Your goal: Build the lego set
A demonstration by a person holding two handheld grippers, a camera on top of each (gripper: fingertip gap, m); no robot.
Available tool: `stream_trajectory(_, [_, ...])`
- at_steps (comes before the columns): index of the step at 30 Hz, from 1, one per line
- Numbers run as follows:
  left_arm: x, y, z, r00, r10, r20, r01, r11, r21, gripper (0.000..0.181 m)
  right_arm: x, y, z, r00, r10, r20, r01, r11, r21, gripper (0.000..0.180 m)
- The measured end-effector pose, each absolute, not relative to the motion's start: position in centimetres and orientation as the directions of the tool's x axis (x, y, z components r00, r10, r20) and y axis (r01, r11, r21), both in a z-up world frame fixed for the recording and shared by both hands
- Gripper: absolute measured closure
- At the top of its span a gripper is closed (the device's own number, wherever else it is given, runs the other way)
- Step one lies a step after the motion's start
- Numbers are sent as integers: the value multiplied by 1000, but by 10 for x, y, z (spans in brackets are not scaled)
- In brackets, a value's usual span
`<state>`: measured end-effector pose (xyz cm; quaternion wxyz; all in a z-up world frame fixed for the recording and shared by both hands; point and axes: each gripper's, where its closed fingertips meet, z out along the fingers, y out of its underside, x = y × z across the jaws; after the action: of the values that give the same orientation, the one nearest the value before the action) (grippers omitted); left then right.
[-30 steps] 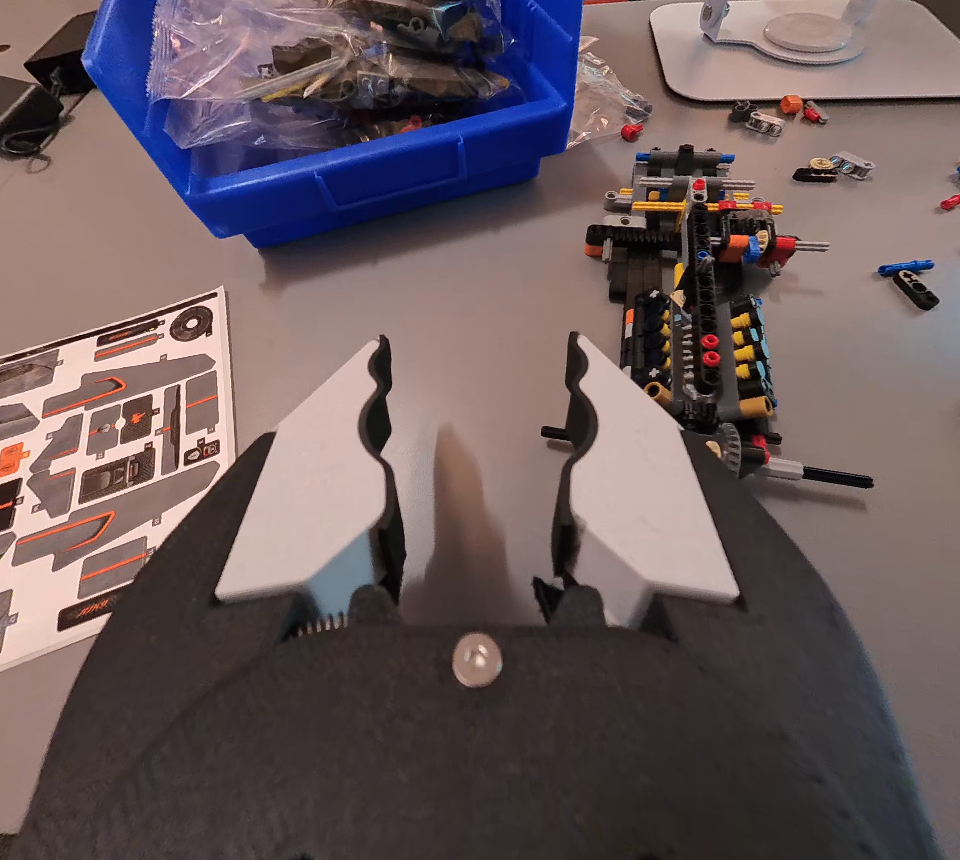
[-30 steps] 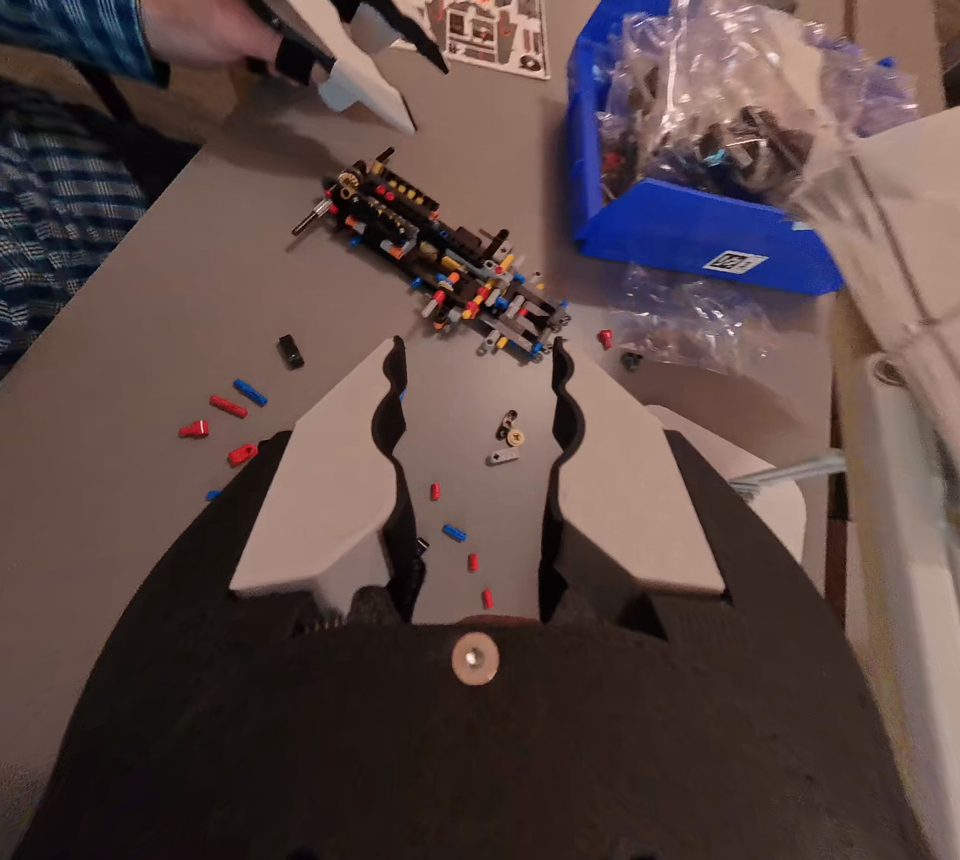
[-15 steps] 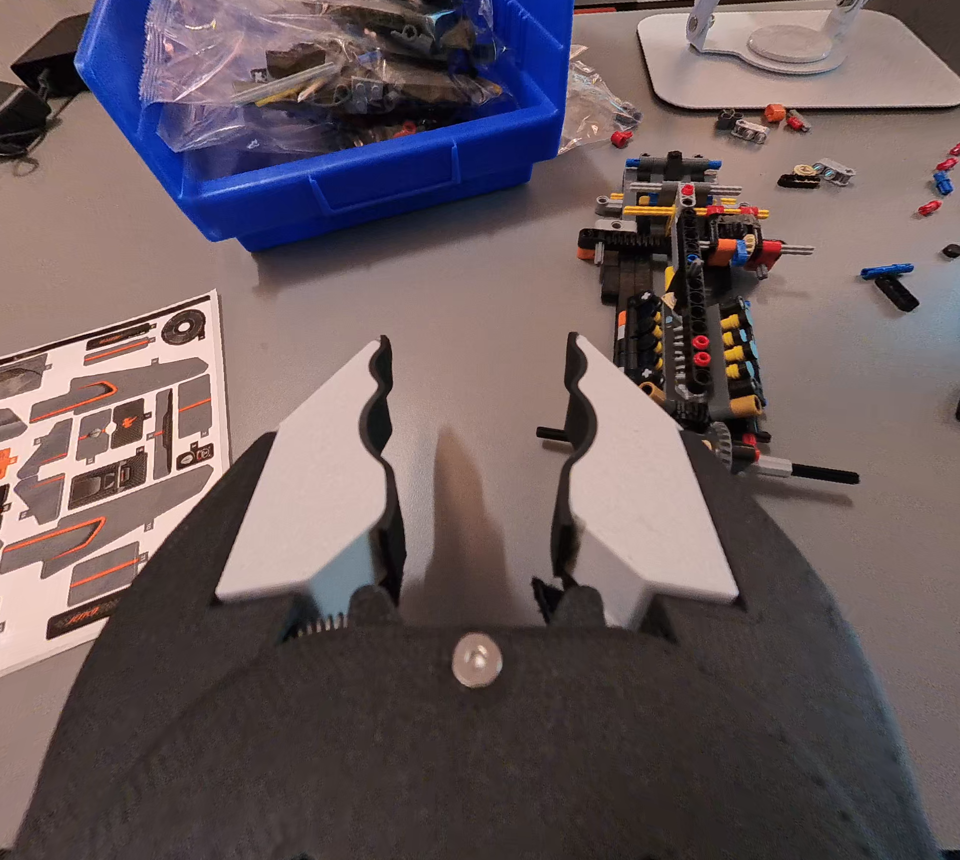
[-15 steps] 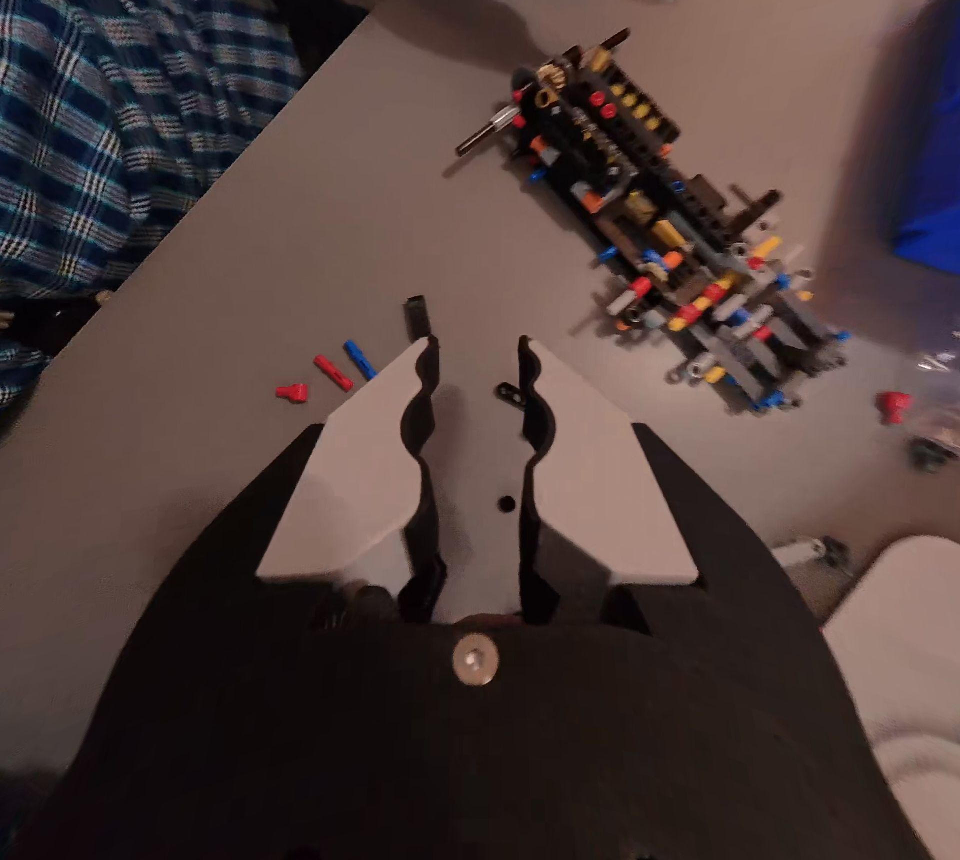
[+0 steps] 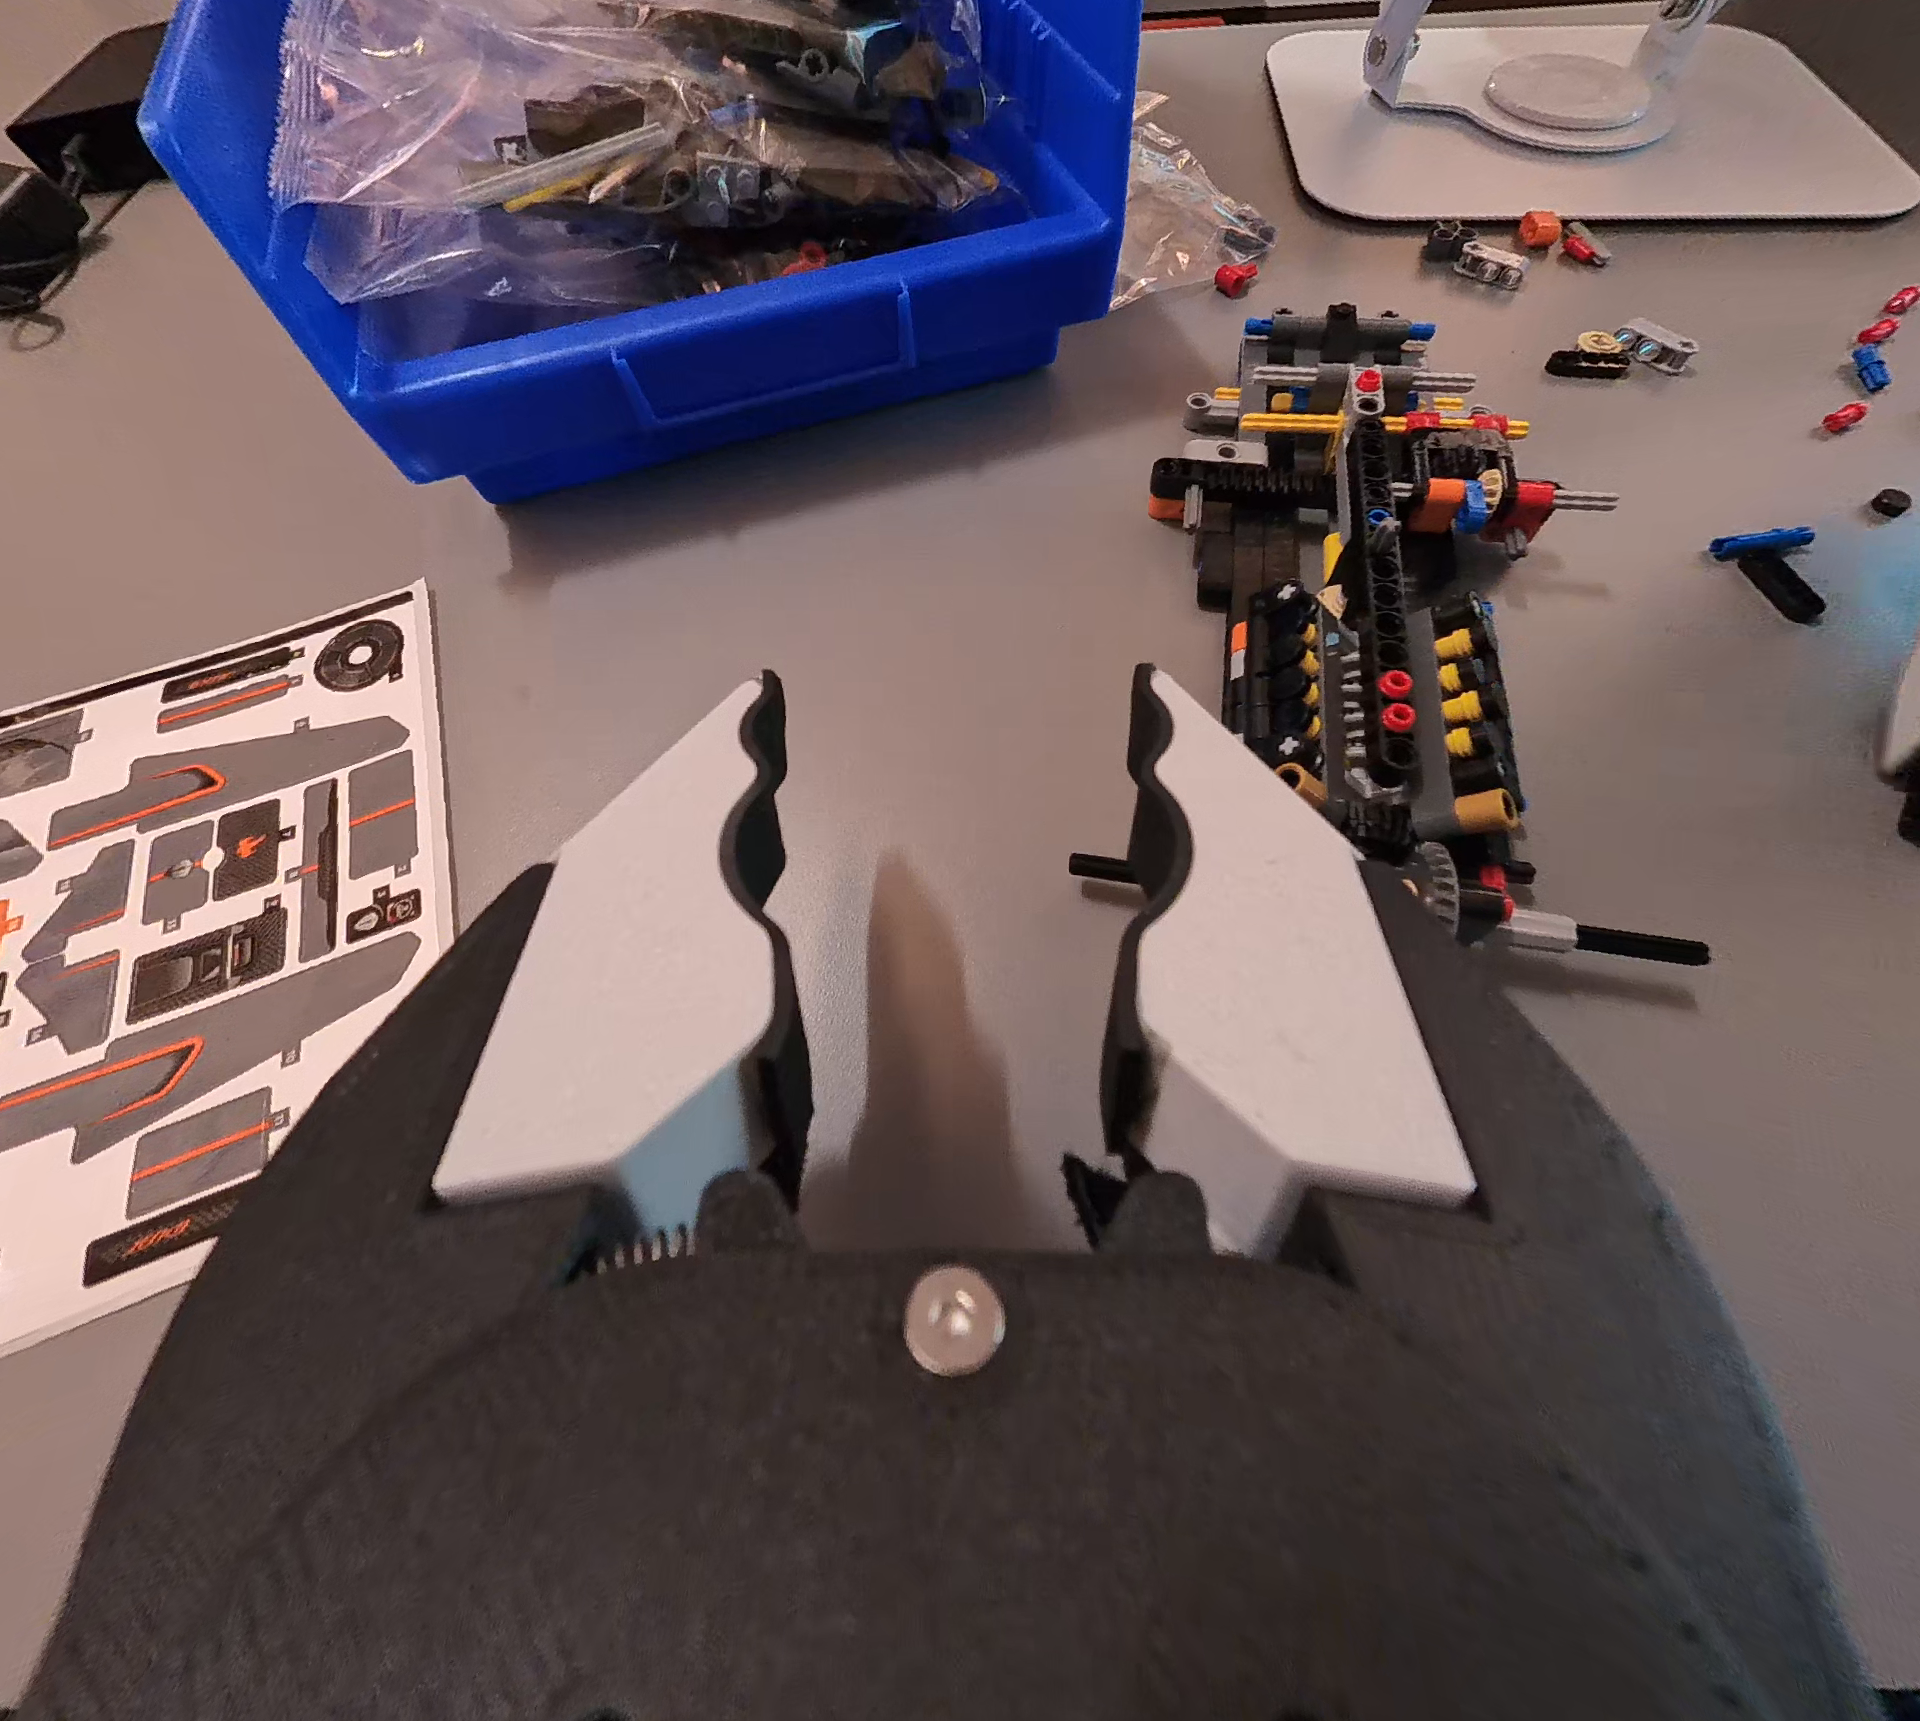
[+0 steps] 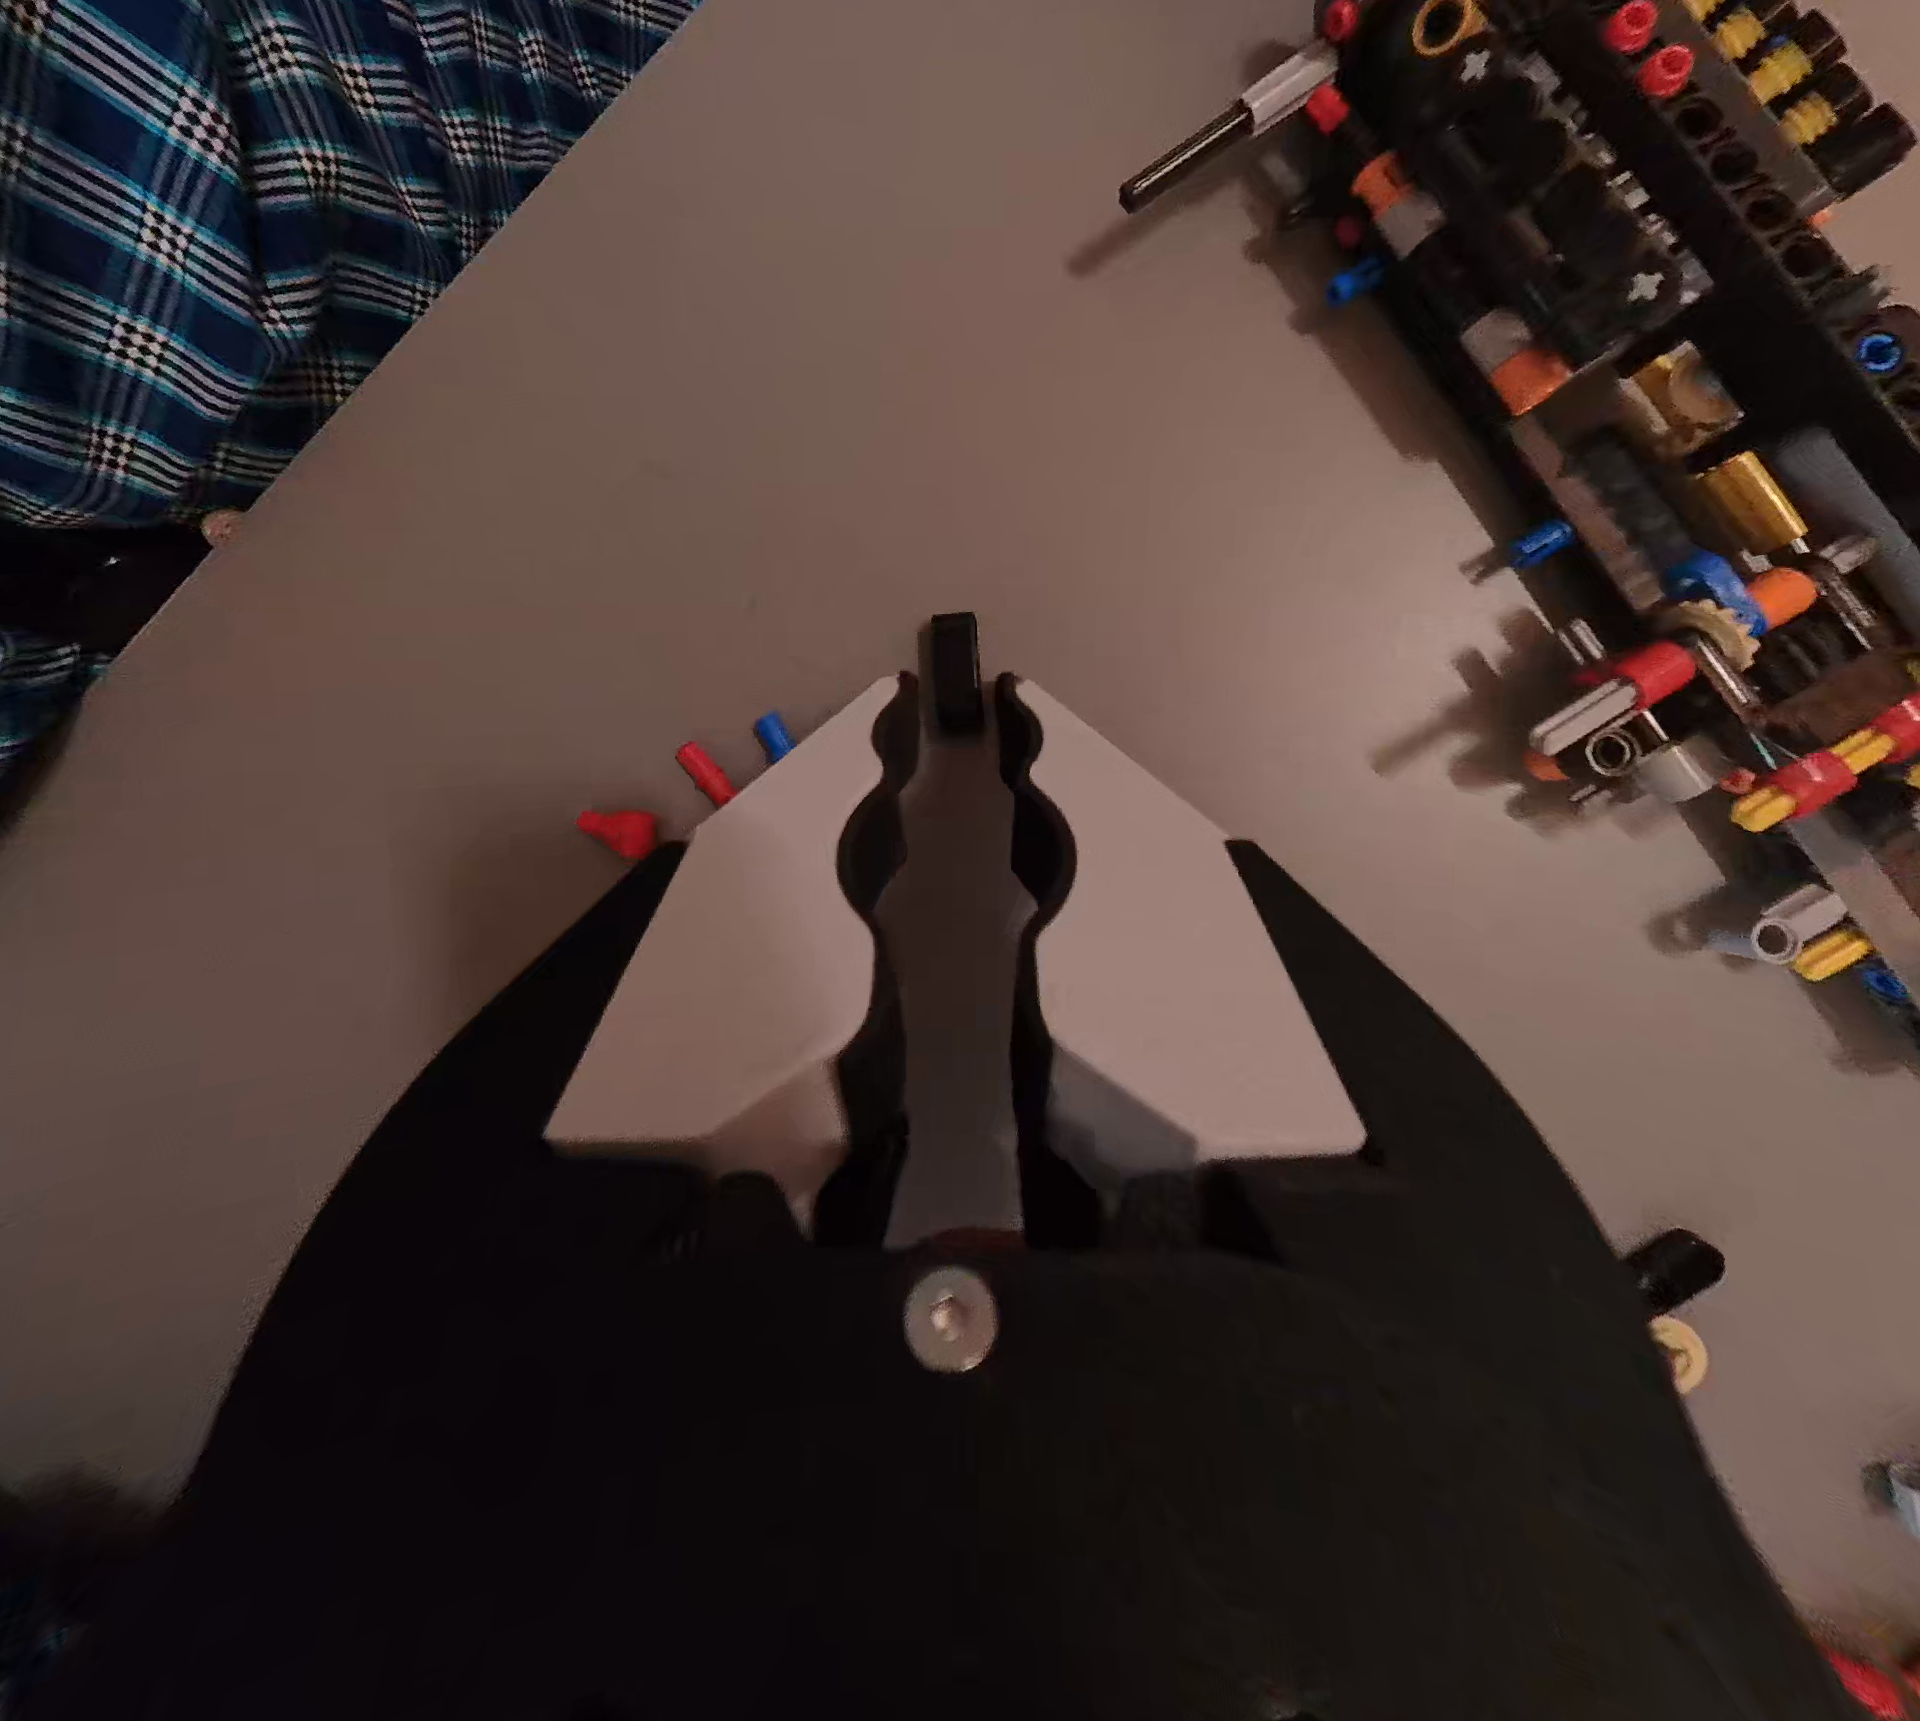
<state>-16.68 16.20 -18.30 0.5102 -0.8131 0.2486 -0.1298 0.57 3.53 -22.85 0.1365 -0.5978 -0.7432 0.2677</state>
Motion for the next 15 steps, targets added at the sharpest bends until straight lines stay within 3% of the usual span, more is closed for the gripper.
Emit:
stream_trajectory(9, [-166,162,-184,839,-541,-54,-285,-352,-892,116,3,55,-230,-212,977,-36,806,154,-571,174])
stream_trajectory(12, [-166,162,-183,840,-540,-57,-285,-349,-893,116,-3,71,-230,-159,987,35,811,150,-566,149])
stream_trajectory(15, [-166,162,-183,841,-538,-57,-282,-346,-895,116,-2,79,-227,-135,987,88,812,161,-561,154])
